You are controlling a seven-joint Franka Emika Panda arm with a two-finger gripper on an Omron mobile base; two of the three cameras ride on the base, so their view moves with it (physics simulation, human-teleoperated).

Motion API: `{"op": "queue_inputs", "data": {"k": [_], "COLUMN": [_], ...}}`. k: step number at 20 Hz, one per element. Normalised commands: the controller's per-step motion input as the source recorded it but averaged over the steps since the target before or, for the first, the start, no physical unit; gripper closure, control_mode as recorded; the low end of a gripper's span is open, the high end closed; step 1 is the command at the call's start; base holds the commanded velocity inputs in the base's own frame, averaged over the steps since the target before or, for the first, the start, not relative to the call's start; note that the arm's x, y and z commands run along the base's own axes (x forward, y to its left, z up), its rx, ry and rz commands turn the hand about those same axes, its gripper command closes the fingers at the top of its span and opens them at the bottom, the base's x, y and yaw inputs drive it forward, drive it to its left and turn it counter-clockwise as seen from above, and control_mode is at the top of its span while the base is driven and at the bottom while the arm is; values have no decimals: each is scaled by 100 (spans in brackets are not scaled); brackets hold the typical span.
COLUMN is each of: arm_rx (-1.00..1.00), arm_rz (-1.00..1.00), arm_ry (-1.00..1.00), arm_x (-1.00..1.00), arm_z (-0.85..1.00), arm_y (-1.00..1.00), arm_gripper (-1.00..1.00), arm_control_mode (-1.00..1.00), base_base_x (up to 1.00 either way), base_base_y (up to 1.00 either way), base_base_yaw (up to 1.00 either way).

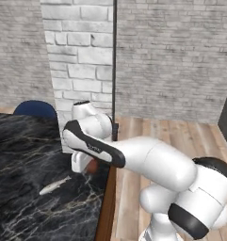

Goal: Open the fridge, remove the apple, lime, and fish, and place them on any counter.

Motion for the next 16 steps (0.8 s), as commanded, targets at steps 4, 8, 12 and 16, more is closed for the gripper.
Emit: {"op": "queue_inputs", "data": {"k": [4,8,12,16], "arm_rx": [0,-2,-2,0], "arm_rz": [33,30,15,3], "arm_ry": [22,12,3,5], "arm_x": [22,9,1,8], "arm_z": [-34,-37,-41,-43], "arm_y": [35,40,30,1], "arm_gripper": [100,100,100,100], "arm_control_mode": [-100,-100,-100,-100], "base_base_x": [0,0,0,0], "base_base_y": [0,0,0,0], "base_base_yaw": [0,0,0,0]}}
